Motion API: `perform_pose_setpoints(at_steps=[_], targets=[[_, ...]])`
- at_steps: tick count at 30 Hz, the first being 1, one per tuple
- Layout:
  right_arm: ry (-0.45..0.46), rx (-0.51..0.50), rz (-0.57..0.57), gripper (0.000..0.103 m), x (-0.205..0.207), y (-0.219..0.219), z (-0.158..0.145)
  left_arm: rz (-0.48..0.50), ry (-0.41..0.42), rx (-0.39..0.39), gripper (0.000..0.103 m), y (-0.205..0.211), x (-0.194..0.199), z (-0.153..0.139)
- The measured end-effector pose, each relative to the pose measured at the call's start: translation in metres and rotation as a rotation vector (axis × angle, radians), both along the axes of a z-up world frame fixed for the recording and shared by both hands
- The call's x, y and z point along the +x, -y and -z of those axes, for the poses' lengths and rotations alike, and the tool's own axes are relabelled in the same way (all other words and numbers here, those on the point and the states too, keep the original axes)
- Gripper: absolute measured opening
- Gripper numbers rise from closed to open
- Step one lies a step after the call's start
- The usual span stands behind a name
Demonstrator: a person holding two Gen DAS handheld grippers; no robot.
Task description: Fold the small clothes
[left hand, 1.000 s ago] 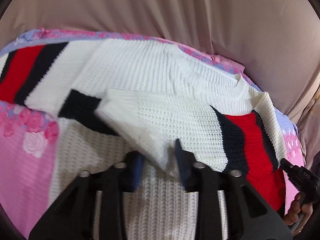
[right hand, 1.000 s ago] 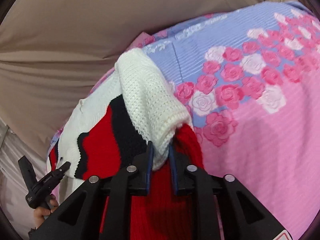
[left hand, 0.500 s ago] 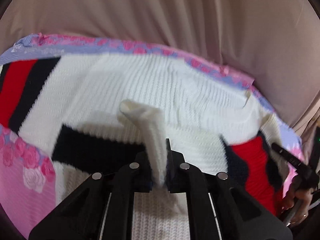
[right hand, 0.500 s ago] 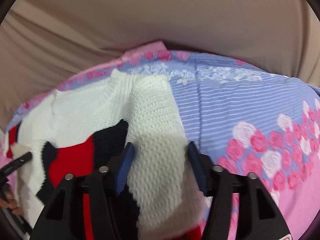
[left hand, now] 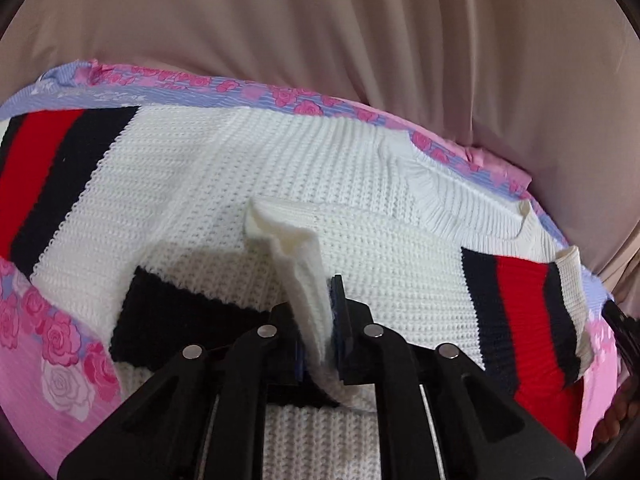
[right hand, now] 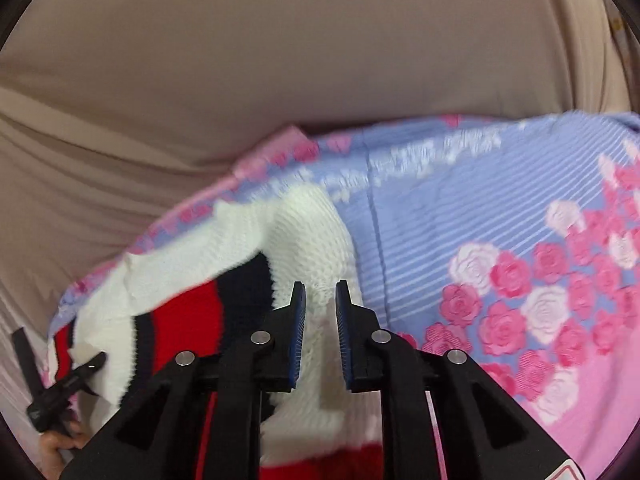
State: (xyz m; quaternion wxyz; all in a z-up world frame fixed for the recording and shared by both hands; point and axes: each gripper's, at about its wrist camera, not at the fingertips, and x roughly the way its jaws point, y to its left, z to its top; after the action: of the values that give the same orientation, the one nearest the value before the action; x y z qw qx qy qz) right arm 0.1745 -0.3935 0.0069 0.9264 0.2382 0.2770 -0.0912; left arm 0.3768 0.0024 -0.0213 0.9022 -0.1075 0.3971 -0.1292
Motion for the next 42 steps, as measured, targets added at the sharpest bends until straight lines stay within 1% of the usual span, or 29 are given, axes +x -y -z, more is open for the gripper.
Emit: perform_pose_setpoints(at_steps=[1, 2, 4, 5, 6, 9, 10, 11, 12, 13, 14, 16, 17, 18, 21, 23, 26, 28, 29, 30, 31, 32, 34, 35, 37, 38, 39, 41, 42], targets=[[0.003, -0.008, -0.026, 0.014, -0.006, -0.007, -0.004, 0.005, -0.002, 0.012, 0.011, 0.001, 0.001, 0.001], [-0.028, -0.021, -0.073, 0.014, -0.007, -0.015, -0.001, 0.003, -0.002, 0.015, 0.011, 0.002, 0.001, 0.002], [-0.152, -0.08, -0.124, 0.013, 0.013, -0.021, 0.02, -0.001, 0.0, 0.026, 0.011, 0.004, 0.0, 0.001], [-0.225, -0.122, -0.122, 0.005, 0.02, -0.024, 0.035, -0.002, 0.003, 0.03, 0.011, 0.002, -0.002, 0.001], [-0.247, -0.139, -0.111, 0.0, 0.022, -0.022, 0.044, -0.003, 0.003, 0.031, 0.011, 0.002, -0.002, 0.0], [-0.185, -0.036, -0.051, 0.0, 0.002, -0.009, 0.029, -0.005, 0.0, 0.022, 0.012, 0.001, -0.003, 0.001], [-0.162, -0.025, -0.064, 0.0, -0.001, -0.011, 0.024, -0.006, 0.001, 0.02, 0.012, 0.0, -0.003, 0.001], [-0.165, -0.06, -0.074, 0.0, -0.002, -0.018, 0.022, -0.007, 0.002, 0.017, 0.013, 0.0, -0.004, 0.001], [-0.198, -0.105, -0.074, 0.0, 0.001, -0.024, 0.026, -0.008, 0.001, 0.011, 0.013, 0.0, -0.004, 0.001], [-0.272, -0.173, -0.077, 0.0, 0.01, -0.03, 0.038, -0.009, 0.001, 0.001, 0.015, -0.002, -0.005, 0.001], [-0.279, -0.212, -0.078, 0.0, 0.013, -0.032, 0.041, -0.012, -0.003, -0.014, 0.022, -0.005, -0.008, 0.0], [-0.274, -0.265, -0.037, 0.0, 0.003, -0.044, 0.03, -0.014, 0.001, -0.073, 0.032, -0.02, -0.02, -0.004], [-0.255, -0.264, -0.031, 0.002, -0.004, -0.053, 0.023, -0.025, 0.009, -0.099, 0.04, -0.033, -0.027, -0.007], [-0.224, -0.242, -0.058, 0.01, -0.012, -0.065, 0.016, -0.044, 0.011, -0.115, 0.048, -0.047, -0.033, -0.009], [-0.182, -0.193, -0.15, 0.012, -0.037, -0.1, 0.01, -0.13, -0.008, -0.217, 0.056, -0.112, -0.039, -0.013], [-0.182, -0.171, -0.205, 0.013, -0.053, -0.121, 0.014, -0.255, -0.03, -0.251, 0.062, -0.162, -0.037, -0.012], [-0.193, -0.136, -0.268, 0.015, -0.071, -0.141, 0.03, -0.452, -0.029, -0.321, 0.064, -0.243, -0.028, -0.007], [-0.211, -0.163, -0.262, 0.02, -0.075, -0.152, 0.043, -0.557, -0.041, -0.354, 0.064, -0.286, -0.02, 0.001], [-0.202, -0.182, -0.257, 0.023, -0.076, -0.157, 0.041, -0.608, -0.051, -0.363, 0.064, -0.304, -0.016, 0.006], [-0.192, -0.186, -0.265, 0.034, -0.076, -0.16, 0.039, -0.628, -0.035, -0.398, 0.064, -0.318, -0.014, 0.01], [-0.201, -0.172, -0.279, 0.039, -0.073, -0.159, 0.041, -0.632, -0.017, -0.429, 0.064, -0.327, -0.013, 0.012], [-0.198, -0.161, -0.283, 0.04, -0.073, -0.157, 0.042, -0.64, -0.009, -0.436, 0.063, -0.331, -0.01, 0.013], [-0.184, -0.122, -0.288, 0.042, -0.069, -0.152, 0.044, -0.645, 0.002, -0.415, 0.062, -0.334, -0.004, 0.012], [-0.18, -0.111, -0.288, 0.042, -0.071, -0.151, 0.044, -0.649, 0.002, -0.385, 0.055, -0.333, 0.0, 0.011], [-0.177, -0.099, -0.284, 0.042, -0.074, -0.151, 0.045, -0.635, -0.023, -0.35, 0.027, -0.331, 0.01, 0.011], [-0.178, -0.1, -0.281, 0.042, -0.076, -0.152, 0.045, -0.63, -0.033, -0.36, 0.006, -0.333, 0.012, 0.011], [-0.18, -0.106, -0.28, 0.042, -0.075, -0.153, 0.045, -0.64, -0.029, -0.375, 0.008, -0.331, 0.012, 0.006], [-0.181, -0.111, -0.282, 0.043, -0.076, -0.154, 0.046, -0.619, 0.061, -0.402, 0.008, -0.316, 0.004, -0.017], [-0.179, -0.108, -0.284, 0.044, -0.075, -0.154, 0.046, -0.571, 0.122, -0.381, 0.008, -0.3, 0.0, -0.036]])
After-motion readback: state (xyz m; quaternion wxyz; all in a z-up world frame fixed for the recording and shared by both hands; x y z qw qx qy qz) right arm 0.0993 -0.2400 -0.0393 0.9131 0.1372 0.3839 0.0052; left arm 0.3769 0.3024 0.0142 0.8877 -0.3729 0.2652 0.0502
